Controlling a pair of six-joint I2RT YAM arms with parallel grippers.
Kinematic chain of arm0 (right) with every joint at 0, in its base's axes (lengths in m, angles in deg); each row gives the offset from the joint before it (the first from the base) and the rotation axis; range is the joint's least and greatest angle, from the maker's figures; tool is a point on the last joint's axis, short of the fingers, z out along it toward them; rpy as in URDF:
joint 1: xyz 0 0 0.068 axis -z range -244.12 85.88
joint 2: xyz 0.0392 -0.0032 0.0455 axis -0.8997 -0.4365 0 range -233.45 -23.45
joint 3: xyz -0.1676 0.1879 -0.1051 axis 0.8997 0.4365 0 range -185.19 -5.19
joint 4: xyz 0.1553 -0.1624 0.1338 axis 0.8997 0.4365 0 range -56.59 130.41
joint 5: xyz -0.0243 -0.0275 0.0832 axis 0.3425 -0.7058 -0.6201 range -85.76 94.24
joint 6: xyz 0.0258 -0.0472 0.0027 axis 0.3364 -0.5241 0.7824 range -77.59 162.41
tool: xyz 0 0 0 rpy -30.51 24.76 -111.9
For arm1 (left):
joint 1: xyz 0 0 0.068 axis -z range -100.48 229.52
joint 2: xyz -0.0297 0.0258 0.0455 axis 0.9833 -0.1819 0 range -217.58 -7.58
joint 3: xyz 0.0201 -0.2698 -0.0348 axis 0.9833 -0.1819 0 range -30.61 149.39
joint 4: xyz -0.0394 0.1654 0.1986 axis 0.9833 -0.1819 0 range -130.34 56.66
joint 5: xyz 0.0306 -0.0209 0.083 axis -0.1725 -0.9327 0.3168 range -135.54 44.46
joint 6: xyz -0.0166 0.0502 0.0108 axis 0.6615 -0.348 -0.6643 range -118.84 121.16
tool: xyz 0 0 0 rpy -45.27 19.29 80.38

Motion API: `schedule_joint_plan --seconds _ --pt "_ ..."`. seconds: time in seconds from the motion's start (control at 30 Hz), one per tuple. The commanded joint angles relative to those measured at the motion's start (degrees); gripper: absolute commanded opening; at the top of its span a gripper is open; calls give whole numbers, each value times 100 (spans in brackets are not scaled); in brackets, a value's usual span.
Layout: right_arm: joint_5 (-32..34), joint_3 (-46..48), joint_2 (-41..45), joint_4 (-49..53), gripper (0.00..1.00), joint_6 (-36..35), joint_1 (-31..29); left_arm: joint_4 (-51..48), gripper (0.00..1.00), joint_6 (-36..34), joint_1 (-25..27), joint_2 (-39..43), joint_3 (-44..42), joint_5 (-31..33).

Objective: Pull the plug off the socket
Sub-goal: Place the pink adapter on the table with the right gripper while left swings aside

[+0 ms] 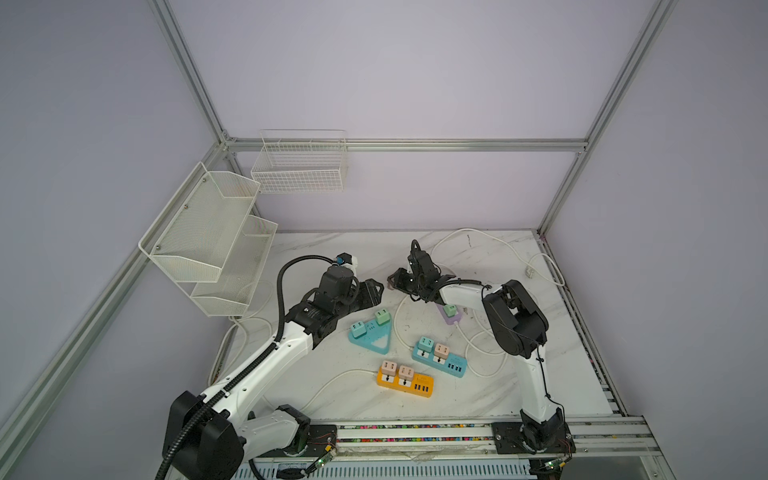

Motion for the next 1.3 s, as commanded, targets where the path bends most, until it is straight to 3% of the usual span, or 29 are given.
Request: schedule_joint_plan --seconds 0.0,0.23,0.63,1.0,1.17,1.27 --pt "200 -215 -129 -190 7 147 -191 46 58 -177 -52 136 -266 -175" --pt "335 -108 -223 -221 10 191 -253 212 59 -68 -53 104 -347 -363" --pt "489 -211 -272 188 25 -209 -298 635 59 215 -58 53 -523 -465" --pt "909 -260 226 813 57 -750 -294 1178 62 712 -52 -26 -483 -872" --pt "747 -250 596 779 67 -1132 -285 1138 62 541 -48 -10 -329 -927" --pt "824 -393 879 1084 67 -1283 -275 1161 63 547 -44 8 -299 -792"
